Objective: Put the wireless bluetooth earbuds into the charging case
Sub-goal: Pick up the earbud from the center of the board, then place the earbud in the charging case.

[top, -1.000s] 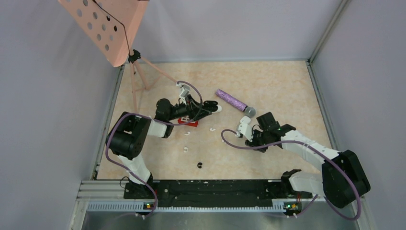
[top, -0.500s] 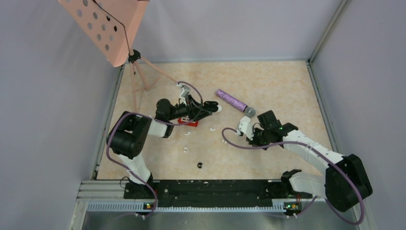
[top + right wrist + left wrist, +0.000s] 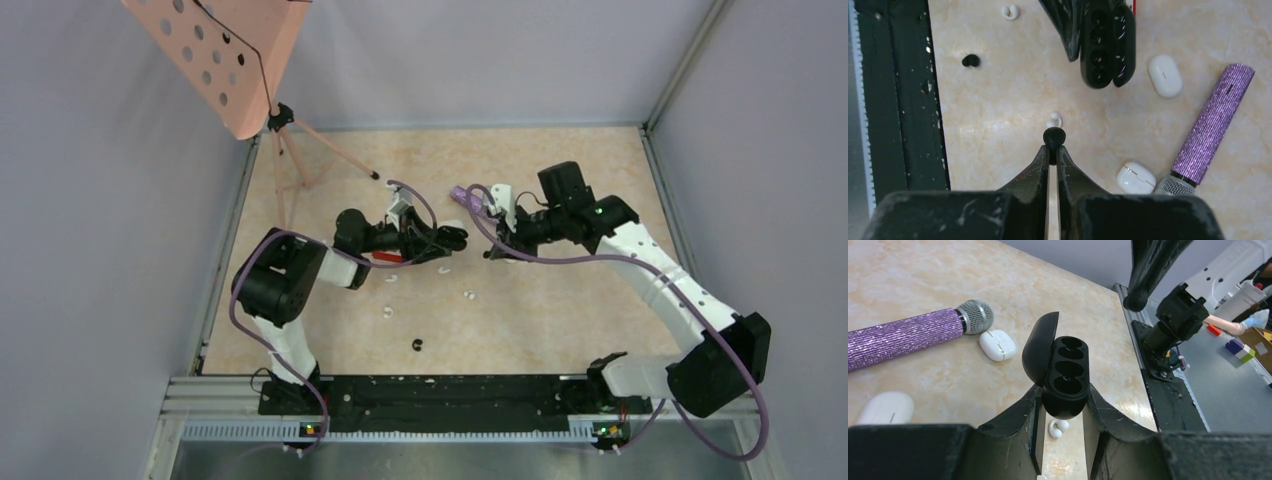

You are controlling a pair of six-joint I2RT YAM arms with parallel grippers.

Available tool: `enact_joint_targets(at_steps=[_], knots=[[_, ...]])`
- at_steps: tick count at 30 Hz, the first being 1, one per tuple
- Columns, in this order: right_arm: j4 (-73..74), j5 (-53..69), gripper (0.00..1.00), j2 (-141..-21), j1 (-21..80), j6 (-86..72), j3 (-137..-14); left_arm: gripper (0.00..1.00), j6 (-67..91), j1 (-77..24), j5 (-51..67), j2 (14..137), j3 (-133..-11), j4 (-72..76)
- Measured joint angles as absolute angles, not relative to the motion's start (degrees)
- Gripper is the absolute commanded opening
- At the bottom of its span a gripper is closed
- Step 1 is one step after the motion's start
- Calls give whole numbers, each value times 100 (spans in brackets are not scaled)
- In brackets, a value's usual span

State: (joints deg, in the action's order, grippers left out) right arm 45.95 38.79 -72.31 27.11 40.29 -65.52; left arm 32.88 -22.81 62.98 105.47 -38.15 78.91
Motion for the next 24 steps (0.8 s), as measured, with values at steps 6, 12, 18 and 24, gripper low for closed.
enact_joint_targets(at_steps=[6,12,18,24], knots=[[4580,4318,0,-7454,2786,3747,-7065,0,3006,-2351,6536,10217,-3710,7793],[4501,4412,0,-7618,2919,3437,-7102,0,2827,-2375,6598,9966,-3691,7664],[4379,4368,0,-7802,3020,3140,-7170,0,2569,-2390,6637,9828,-3684,7319],[4270,4298,0,-7926,3140,2985,-7354,0,2408,-2416,6648,9815,-3682,7083]])
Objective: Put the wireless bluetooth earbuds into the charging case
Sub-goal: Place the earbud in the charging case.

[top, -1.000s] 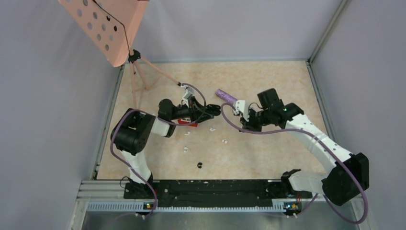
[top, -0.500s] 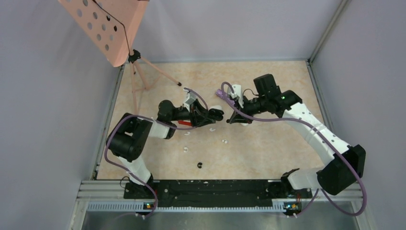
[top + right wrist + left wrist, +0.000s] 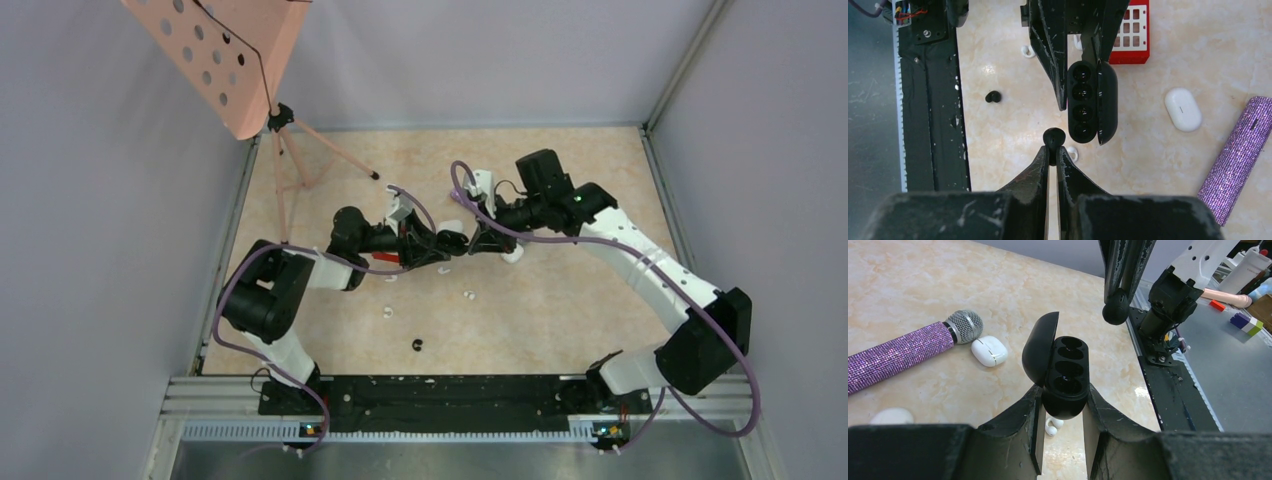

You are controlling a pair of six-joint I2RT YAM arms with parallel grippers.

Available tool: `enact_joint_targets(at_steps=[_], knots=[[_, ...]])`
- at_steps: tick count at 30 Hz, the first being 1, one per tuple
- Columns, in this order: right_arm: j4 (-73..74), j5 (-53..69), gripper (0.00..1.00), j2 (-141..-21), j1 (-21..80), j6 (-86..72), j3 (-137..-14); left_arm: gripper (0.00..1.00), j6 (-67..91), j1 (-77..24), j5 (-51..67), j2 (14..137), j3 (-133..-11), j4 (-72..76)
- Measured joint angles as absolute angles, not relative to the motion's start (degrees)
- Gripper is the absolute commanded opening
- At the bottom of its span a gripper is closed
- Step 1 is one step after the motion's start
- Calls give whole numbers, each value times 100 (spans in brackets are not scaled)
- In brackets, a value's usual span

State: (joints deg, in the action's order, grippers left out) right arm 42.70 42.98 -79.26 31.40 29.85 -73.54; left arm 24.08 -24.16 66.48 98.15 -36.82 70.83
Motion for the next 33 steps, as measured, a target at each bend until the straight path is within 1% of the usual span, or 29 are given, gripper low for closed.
enact_joint_targets(at_steps=[13,33], knots=[[4147,3785,0,-8267,3518,2991,-7518,0,2335,-2438,6814,9727,-3677,6971],[4112,3446,0,-8392,3577,3044,-7585,0,2231,-2449,6945,9723,-3660,6849]])
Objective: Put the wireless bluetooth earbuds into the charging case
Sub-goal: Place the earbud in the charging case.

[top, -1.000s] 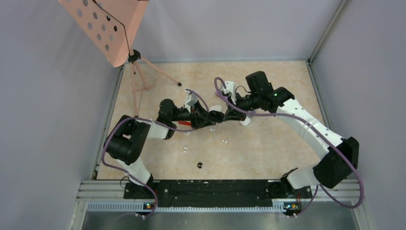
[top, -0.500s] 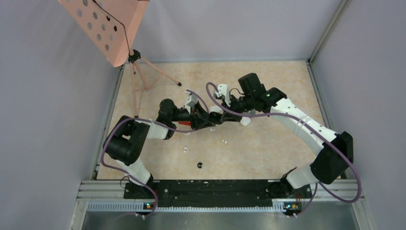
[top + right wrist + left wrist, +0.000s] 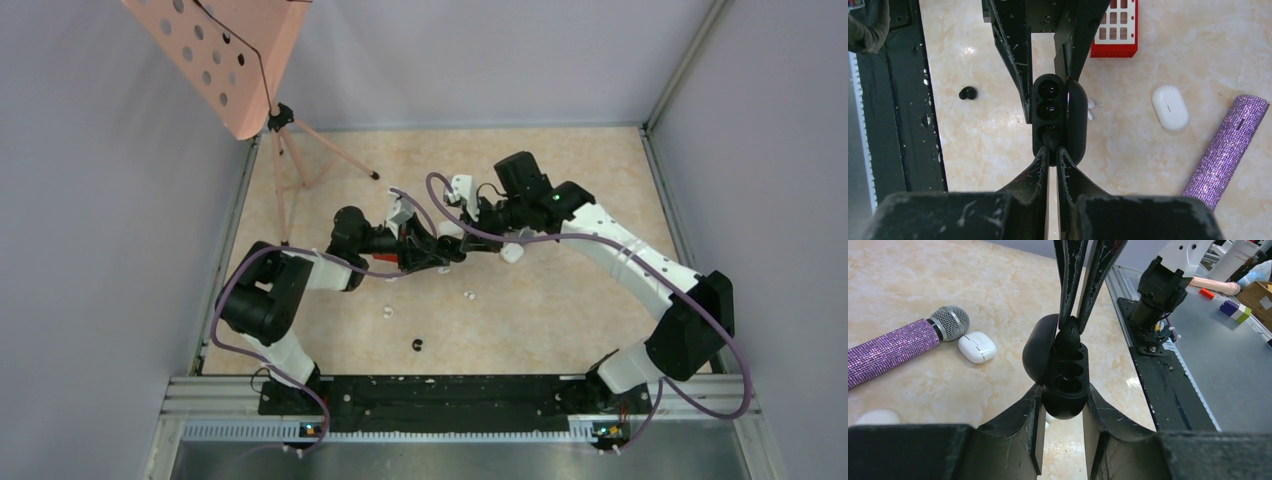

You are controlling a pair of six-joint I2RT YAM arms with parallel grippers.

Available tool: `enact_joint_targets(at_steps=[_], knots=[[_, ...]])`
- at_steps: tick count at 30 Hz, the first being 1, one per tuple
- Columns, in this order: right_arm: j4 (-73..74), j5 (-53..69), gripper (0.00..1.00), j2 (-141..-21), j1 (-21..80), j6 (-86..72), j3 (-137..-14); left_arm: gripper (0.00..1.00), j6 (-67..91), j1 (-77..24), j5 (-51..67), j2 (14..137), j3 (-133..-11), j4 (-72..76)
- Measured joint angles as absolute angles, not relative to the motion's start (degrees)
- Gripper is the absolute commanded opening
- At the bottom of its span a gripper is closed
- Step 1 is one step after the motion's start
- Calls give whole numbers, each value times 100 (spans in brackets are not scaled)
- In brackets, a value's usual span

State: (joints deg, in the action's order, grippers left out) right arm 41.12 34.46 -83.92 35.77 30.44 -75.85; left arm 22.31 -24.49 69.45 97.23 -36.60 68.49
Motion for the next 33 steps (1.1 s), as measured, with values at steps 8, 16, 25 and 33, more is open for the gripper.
enact_joint_targets(at_steps=[8,16,25,33], knots=[[4106,3378,0,-8427,3697,3046,-7590,0,2257,-2453,6908,9723,-3660,6858],[4108,3253,25,-8462,3739,3092,-7590,0,2252,-2464,6836,9723,-3660,6882],[4556,3317,36,-8451,3745,3208,-8077,0,2064,-2475,6792,9723,-3660,6663],[4790,3667,35,-8189,3627,3312,-8611,0,2123,-2471,6742,9725,-3662,6598]])
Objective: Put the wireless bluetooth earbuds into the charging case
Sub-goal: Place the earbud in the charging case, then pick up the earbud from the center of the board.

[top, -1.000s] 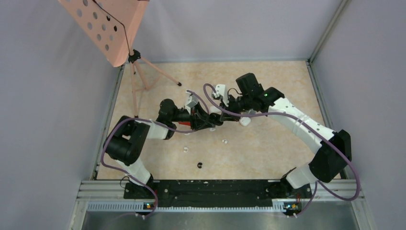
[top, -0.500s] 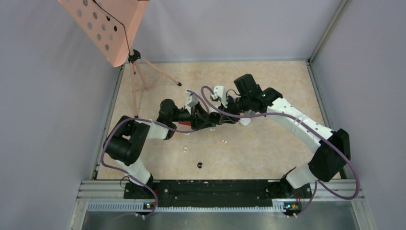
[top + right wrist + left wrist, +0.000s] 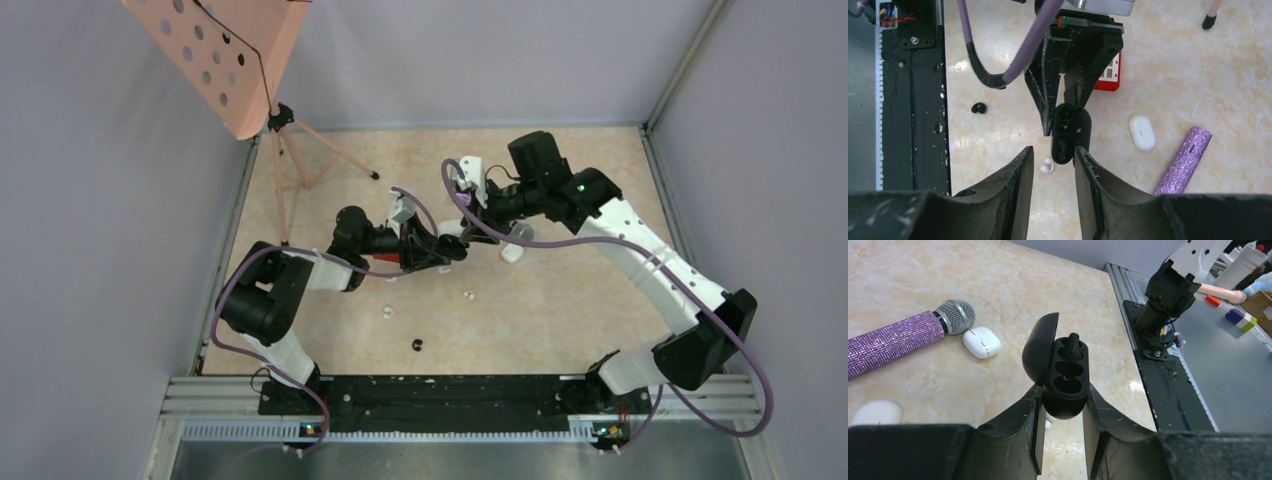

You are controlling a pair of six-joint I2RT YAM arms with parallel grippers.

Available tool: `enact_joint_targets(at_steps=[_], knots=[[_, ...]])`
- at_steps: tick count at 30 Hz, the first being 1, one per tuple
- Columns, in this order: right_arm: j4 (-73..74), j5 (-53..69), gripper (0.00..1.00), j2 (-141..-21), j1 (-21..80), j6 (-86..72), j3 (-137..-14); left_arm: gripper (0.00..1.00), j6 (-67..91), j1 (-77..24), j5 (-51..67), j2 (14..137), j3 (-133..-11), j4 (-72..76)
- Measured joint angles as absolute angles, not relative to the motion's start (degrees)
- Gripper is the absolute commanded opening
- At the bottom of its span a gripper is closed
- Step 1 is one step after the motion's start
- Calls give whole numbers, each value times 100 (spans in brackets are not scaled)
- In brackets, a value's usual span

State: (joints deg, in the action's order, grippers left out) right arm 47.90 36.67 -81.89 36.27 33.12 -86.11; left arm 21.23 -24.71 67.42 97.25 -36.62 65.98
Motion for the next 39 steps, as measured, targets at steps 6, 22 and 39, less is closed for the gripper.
enact_joint_targets(at_steps=[6,22,39], knots=[[4696,4056,32,-7795,3586,3395,-7922,0,2565,-2381,6412,9854,-3684,6864],[4136,3719,26,-8746,5328,3997,-6442,0,3468,-1673,5387,10243,-3809,7140],[3874,2318,21,-10943,6973,6069,-7850,0,3848,-1131,5395,10606,-3848,7244]])
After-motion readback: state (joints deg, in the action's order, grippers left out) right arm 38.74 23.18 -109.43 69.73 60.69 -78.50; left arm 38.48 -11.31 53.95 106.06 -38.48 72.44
